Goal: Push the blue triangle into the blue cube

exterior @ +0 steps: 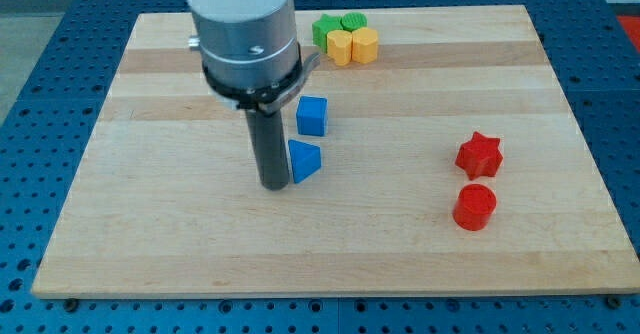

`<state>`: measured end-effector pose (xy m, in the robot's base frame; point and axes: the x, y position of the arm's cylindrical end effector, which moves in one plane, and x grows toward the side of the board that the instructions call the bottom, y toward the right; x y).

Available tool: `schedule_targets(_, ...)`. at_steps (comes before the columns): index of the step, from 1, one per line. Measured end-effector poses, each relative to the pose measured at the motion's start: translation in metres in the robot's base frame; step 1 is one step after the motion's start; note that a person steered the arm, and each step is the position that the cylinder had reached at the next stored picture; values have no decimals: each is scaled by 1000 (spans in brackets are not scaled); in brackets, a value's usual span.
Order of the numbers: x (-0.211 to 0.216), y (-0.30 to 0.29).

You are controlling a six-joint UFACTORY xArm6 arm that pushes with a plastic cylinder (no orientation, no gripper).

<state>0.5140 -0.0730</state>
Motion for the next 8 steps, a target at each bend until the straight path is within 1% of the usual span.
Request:
schedule_targets(1, 24, -2)
schedule_targets(2, 24, 13)
schedule_targets(8, -17, 15)
